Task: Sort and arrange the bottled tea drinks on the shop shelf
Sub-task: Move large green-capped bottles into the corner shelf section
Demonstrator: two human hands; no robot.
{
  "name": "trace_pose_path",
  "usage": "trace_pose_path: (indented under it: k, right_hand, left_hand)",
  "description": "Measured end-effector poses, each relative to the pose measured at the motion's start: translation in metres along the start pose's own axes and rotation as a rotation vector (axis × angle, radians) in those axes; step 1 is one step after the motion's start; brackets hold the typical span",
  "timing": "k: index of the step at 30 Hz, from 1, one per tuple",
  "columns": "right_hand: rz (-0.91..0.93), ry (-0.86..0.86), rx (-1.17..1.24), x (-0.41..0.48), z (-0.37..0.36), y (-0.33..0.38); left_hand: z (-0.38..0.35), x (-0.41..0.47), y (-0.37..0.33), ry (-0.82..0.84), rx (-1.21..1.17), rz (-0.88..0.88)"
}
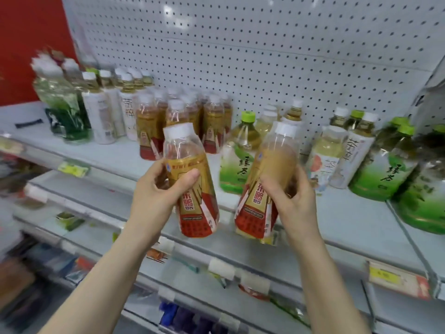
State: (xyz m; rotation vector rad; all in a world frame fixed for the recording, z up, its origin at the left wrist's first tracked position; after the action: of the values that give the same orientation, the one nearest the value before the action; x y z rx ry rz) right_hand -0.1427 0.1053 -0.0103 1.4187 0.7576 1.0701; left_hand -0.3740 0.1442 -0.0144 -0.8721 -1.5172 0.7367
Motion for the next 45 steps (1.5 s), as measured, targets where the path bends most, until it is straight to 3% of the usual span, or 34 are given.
trace_pose_path:
  k: [7,16,30,39,42,45]
  right_hand:
    - [0.004,-0.049,-0.046,0.002,-0.094,0.003]
    - [0.067,-0.226,-0.41,0.072,-0.171,0.005]
    - [-0.168,-0.406,-0.384,0.149,-0.205,-0.027]
    - [-0.234,-0.284,-0.4,0.181,-0.208,-0.025]
    - [-0.28,-0.246,-0.56,0.169,-0.212,-0.011]
    - [-0.114,-0.369,-0.529,0.139,-0.214,0.022]
  left_hand:
    - [0.084,0.044,0.016,0.029,0.042,0.007]
    - [0.109,0.117,0.043,0.117,0.111,-0.068]
    - [0.12,0.178,0.078,0.317,0.006,-0.061]
    - [0.116,0.18,0.084,0.405,-0.053,-0.025]
    - [0.113,0.18,0.087,0.427,-0.035,-0.023]
    - [0.109,0.18,0.088,0.45,-0.009,-0.041]
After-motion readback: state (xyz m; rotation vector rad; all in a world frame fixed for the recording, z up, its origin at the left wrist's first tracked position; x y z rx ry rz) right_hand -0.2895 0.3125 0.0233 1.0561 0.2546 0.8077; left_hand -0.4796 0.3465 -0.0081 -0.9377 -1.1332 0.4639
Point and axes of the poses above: each hand's wrist, its own x-axis towards the middle knuckle, its own z-axis out of the back of the hand, y = z × x, the point moved 2 cm from there along x, towards the middle knuckle, and after that the axes turned 14 degrees about -z, right-handed, at the moved point
